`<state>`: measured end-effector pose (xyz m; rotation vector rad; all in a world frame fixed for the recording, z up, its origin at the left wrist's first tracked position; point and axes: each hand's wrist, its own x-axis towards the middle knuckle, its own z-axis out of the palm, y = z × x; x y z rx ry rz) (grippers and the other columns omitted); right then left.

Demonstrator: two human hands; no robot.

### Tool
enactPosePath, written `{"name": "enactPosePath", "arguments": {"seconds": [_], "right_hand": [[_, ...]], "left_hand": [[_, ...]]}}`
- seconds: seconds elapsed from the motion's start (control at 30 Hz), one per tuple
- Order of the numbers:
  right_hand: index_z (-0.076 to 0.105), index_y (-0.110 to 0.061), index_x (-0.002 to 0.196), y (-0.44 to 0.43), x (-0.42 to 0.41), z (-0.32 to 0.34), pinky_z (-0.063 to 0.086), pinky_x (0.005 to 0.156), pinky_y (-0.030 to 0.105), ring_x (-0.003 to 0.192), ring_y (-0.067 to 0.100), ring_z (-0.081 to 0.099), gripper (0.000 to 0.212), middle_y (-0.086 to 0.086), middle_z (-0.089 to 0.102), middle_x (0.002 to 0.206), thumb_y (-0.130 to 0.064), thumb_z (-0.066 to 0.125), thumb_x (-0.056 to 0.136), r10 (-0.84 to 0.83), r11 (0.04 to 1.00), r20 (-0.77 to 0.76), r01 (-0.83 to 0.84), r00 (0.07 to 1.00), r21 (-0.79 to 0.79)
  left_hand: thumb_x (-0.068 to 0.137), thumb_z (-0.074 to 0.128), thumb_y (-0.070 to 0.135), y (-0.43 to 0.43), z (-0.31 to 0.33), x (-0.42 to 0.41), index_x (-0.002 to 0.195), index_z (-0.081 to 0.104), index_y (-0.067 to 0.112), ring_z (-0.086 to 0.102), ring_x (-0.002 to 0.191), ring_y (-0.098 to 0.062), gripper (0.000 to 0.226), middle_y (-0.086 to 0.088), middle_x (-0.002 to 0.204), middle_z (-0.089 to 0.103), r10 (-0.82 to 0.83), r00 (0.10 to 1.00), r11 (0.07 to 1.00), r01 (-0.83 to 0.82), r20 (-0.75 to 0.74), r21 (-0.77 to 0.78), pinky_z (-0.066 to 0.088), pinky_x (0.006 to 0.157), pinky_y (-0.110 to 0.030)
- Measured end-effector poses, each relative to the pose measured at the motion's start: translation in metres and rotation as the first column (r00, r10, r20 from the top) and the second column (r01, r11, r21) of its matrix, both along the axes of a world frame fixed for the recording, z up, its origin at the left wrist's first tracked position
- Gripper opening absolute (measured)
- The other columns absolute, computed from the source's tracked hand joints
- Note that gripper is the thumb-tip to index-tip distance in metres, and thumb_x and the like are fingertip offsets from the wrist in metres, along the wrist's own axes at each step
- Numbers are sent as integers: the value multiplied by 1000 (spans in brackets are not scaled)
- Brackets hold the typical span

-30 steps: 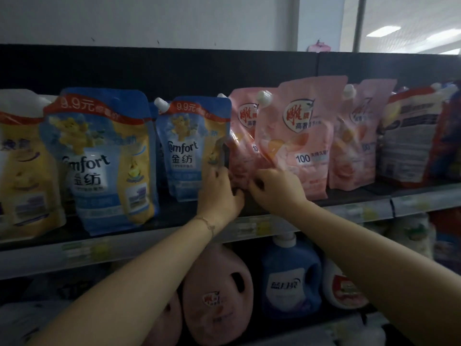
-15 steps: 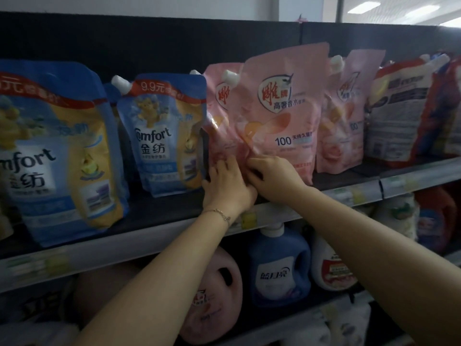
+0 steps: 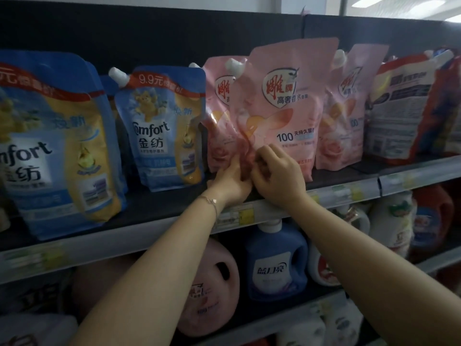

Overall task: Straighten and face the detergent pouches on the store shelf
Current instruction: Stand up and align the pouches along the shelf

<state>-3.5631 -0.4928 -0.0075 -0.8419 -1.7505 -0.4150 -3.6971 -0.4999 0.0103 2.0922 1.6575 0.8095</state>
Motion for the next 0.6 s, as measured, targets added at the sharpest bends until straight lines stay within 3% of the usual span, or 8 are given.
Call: {"name": "enactPosePath", "arguments": {"seconds": [0.1,0.2,0.33,0.43,0.5,0.6], "right_hand": [[55,-3,89,-2,0,-1,35,49,28,67,23,49,20,9,53,84,-19,60,78,-115,992,-75,118,991,39],[52,-3,97,0,2,2,37,64,31,82,27,49,30,12,52,94,-24,61,78,-160,986,-190,165,969,9],[48,-3,111,0,6,9,28,92,35,109,26,39,47,12,45,116,-37,51,79,-193,979,-502,130,843,-158],[41,-8,126,2,6,12,22,104,45,128,25,29,53,11,33,141,-37,50,82,-277,950,-595,122,755,-288],[33,-11,138,3,7,16,18,109,50,136,28,23,66,12,27,150,-43,46,81,-320,920,-669,52,671,-387],[29,-8,143,7,12,21,25,110,52,129,33,38,80,16,43,141,-50,42,76,-371,877,-702,-18,608,-480]], "left_hand": [[62,44,73,26,-15,-1,118,49,40,58,112,-25,65,2,116,64,-12,995,1000,10,101,20,43,100,-50],[60,42,74,24,-14,-1,109,61,31,61,108,-22,67,2,113,67,-1,993,1000,-1,121,11,46,98,-45],[77,59,60,8,-2,-2,112,66,26,57,113,-23,48,2,119,65,101,988,993,-92,119,-76,39,104,-43],[80,63,57,5,-1,-3,95,63,36,57,112,-21,26,5,117,66,132,986,991,-129,102,-41,40,103,-42],[73,62,66,5,-4,-3,83,57,38,57,113,-20,30,7,116,65,128,988,991,-131,85,30,40,102,-45],[56,58,80,2,-4,-3,76,57,43,40,133,-23,43,3,132,56,166,980,977,-178,108,115,32,108,-53]]}}
